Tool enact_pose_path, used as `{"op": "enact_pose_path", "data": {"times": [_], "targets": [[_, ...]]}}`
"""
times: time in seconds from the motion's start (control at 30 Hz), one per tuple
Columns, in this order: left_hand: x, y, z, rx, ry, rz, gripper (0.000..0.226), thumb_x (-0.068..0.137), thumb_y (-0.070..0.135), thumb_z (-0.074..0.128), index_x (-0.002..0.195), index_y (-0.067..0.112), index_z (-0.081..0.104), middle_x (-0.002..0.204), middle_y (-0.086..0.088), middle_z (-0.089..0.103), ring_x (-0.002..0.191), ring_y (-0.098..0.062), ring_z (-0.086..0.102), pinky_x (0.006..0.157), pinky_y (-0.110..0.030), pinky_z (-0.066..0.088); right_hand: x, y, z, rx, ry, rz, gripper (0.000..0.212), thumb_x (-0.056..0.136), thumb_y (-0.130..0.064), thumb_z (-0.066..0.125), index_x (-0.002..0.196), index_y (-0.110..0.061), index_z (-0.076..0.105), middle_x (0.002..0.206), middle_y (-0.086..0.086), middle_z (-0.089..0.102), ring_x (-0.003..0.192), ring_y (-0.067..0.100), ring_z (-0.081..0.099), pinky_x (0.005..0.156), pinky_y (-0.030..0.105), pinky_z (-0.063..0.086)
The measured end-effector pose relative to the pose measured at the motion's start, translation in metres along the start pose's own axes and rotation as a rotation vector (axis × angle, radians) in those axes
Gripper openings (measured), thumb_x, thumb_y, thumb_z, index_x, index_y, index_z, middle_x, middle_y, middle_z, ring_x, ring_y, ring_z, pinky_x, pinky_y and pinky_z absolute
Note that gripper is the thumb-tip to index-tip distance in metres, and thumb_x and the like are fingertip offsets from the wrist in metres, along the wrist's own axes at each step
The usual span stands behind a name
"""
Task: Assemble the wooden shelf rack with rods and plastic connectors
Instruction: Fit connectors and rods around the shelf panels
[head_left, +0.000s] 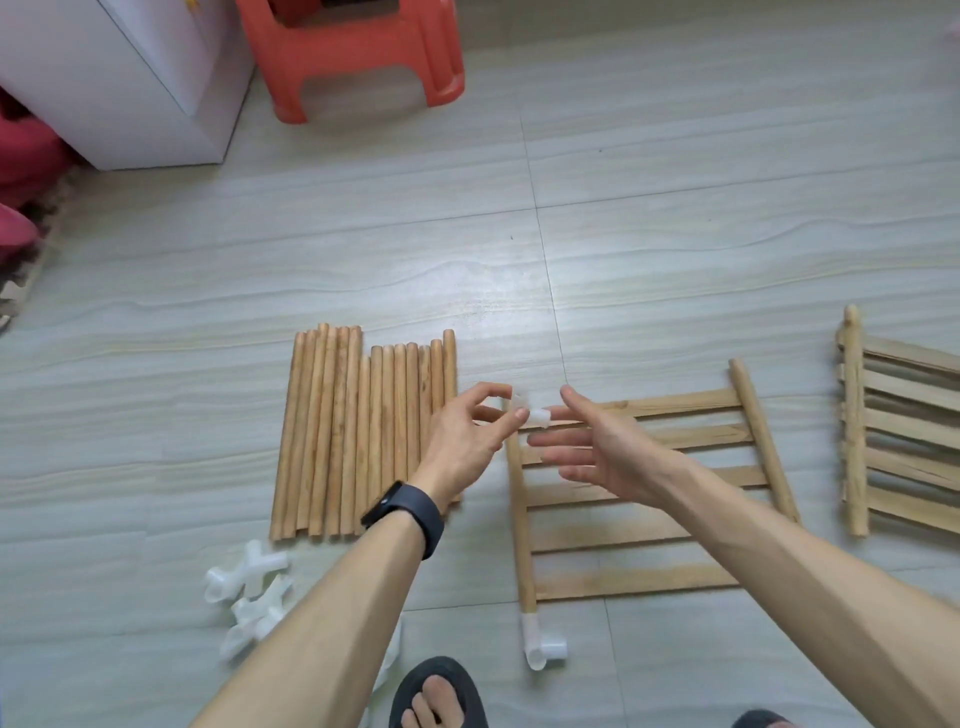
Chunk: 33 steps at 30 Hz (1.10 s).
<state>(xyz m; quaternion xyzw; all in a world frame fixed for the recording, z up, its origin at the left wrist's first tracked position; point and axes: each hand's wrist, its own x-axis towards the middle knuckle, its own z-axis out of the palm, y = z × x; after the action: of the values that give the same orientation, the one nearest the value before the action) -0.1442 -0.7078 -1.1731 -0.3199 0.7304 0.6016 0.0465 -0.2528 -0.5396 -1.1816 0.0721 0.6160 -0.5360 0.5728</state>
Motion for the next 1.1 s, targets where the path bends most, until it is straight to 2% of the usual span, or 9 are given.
{"op": "enact_pose_path", "data": {"times": [0.1,0.2,0.33,0.5,0.63,0.8,0.93,1.03,1.1], "targets": [[0.008,0.002,0.014,-0.028,-0.026,-0.010,0.029,0.087,0.046,0.076,0.113,0.040,0.066,0.098,0.006,0.075,0.075,-0.010,0.072,0.059,-0.011,0.048,0.009,-0.004,-0.002,0.042,0.101,-0.098,0.033,0.101,-0.038,0.060,0.121,-0.012,0.067,0.097,0.007,0.079,0.076,0.015,0.073,0.066,0.026,0.056],[0.016,0.006,0.021,-0.148,-0.091,-0.121,0.024,0.085,0.037,0.078,0.106,0.041,0.070,0.094,0.008,0.078,0.075,-0.009,0.073,0.067,-0.021,0.049,0.017,-0.001,-0.004,0.075,0.190,-0.171,0.022,0.103,-0.022,0.060,0.116,-0.006,0.067,0.089,0.009,0.075,0.070,0.014,0.066,0.067,0.025,0.055],[0.024,0.007,0.019,-0.328,-0.170,-0.312,0.034,0.082,0.047,0.076,0.113,0.037,0.068,0.104,0.005,0.078,0.092,-0.013,0.075,0.079,-0.032,0.053,0.024,0.001,-0.007,0.054,0.200,-0.207,0.012,0.101,-0.020,0.062,0.108,-0.014,0.069,0.095,0.009,0.076,0.074,0.014,0.066,0.071,0.025,0.055],[0.028,-0.002,0.022,-0.373,-0.127,-0.353,0.037,0.086,0.053,0.074,0.113,0.029,0.070,0.105,0.008,0.077,0.094,-0.011,0.074,0.081,-0.031,0.053,0.028,0.002,-0.006,-0.022,0.217,-0.260,0.009,0.098,-0.014,0.067,0.105,-0.018,0.071,0.090,0.004,0.074,0.070,0.010,0.066,0.072,0.024,0.058],[0.035,-0.009,0.023,-0.406,-0.081,-0.389,0.028,0.089,0.032,0.076,0.115,0.025,0.071,0.097,0.006,0.078,0.084,-0.009,0.074,0.079,-0.030,0.052,0.031,-0.002,-0.004,-0.062,0.207,-0.293,0.013,0.097,-0.006,0.066,0.102,-0.017,0.071,0.083,0.005,0.071,0.072,0.012,0.066,0.073,0.024,0.058],[0.044,-0.013,0.024,-0.418,-0.094,-0.360,0.020,0.092,0.019,0.073,0.110,0.029,0.070,0.084,0.010,0.076,0.077,-0.006,0.072,0.090,-0.033,0.050,0.040,-0.007,-0.002,-0.033,0.240,-0.228,0.019,0.096,-0.008,0.068,0.115,-0.004,0.067,0.088,0.012,0.070,0.081,0.020,0.068,0.081,0.029,0.060],[0.049,-0.015,0.028,-0.473,-0.061,-0.336,0.028,0.094,0.008,0.068,0.113,0.028,0.069,0.104,0.005,0.074,0.080,-0.014,0.069,0.080,-0.031,0.048,0.047,-0.013,-0.001,0.150,0.198,-0.150,0.013,0.097,-0.006,0.067,0.110,-0.004,0.064,0.092,0.012,0.070,0.080,0.019,0.070,0.078,0.027,0.062],[0.052,-0.015,0.030,-0.507,-0.048,-0.316,0.030,0.095,0.006,0.066,0.120,0.024,0.068,0.112,0.003,0.071,0.080,-0.014,0.068,0.072,-0.027,0.047,0.055,-0.014,0.000,0.177,0.201,-0.149,0.007,0.097,-0.006,0.067,0.104,-0.007,0.065,0.087,0.011,0.070,0.074,0.017,0.070,0.075,0.028,0.061],[0.056,-0.018,0.033,-0.425,0.082,-0.268,0.029,0.094,0.007,0.066,0.120,0.021,0.068,0.115,0.000,0.070,0.086,-0.011,0.068,0.072,-0.022,0.051,0.064,-0.016,0.001,0.118,0.257,-0.185,0.008,0.098,-0.006,0.066,0.106,-0.005,0.066,0.083,0.009,0.068,0.071,0.015,0.068,0.074,0.027,0.061]]}}
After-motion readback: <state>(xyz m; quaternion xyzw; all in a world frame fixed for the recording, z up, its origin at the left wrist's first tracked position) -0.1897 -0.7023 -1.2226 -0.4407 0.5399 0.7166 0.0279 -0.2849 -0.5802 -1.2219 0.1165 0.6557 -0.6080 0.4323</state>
